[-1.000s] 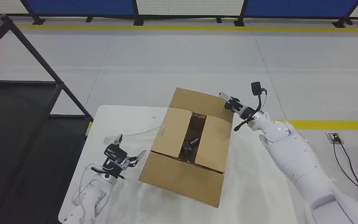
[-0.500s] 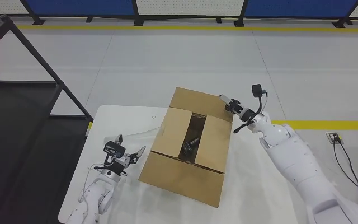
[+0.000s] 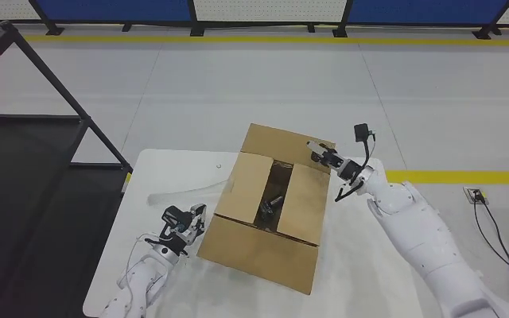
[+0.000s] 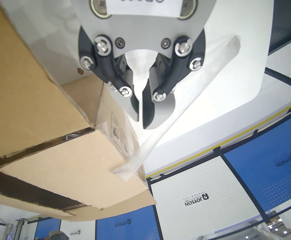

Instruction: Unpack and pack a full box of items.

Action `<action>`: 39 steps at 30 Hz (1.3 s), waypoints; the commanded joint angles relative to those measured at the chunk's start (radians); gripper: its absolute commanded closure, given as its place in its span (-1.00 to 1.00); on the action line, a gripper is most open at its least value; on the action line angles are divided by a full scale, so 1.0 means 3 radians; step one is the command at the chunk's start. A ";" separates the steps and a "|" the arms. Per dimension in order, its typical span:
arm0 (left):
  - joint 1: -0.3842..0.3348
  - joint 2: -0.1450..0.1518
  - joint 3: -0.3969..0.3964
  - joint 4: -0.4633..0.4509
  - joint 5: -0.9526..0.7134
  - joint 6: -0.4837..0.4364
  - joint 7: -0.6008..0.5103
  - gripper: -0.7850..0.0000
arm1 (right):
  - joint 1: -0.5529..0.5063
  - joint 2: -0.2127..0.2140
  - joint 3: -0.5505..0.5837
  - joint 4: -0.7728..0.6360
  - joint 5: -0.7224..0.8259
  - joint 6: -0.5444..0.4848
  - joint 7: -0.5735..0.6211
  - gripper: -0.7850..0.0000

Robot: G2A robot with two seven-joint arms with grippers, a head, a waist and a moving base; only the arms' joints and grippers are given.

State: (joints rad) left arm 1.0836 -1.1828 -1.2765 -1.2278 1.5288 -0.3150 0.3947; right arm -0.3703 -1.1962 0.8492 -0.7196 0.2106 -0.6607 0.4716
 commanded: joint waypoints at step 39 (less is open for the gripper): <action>0.0125 0.0009 -0.0037 -0.0152 0.0051 0.0091 0.0148 1.00 | 0.0090 -0.0211 -0.0292 -0.0333 -0.0045 0.0649 0.1370 -1.00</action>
State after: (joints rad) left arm 1.1193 -1.1809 -1.2757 -1.2728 1.5563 -0.2978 0.4411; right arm -0.3470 -1.2549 0.7691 -0.8232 0.2046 -0.4756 0.8853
